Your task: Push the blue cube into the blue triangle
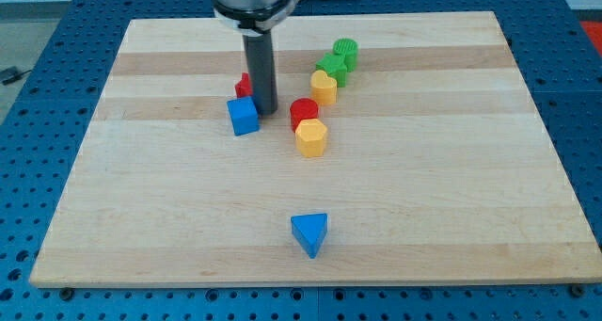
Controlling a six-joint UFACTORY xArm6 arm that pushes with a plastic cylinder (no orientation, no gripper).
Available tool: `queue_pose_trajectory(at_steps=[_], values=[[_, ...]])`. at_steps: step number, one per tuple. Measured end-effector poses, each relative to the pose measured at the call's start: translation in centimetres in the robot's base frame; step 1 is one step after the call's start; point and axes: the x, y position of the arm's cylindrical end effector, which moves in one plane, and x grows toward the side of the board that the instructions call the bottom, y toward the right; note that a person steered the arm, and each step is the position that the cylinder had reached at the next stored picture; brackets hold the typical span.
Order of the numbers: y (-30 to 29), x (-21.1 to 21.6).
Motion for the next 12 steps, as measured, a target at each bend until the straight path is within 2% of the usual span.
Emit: queue_pose_trajectory(at_steps=[3, 5, 8, 9, 10, 12], values=[[-4.7, 2.0], [-9.9, 2.7], [-7.7, 6.4], [-10.9, 6.7], [-11.3, 8.0], [-2.9, 8.0]])
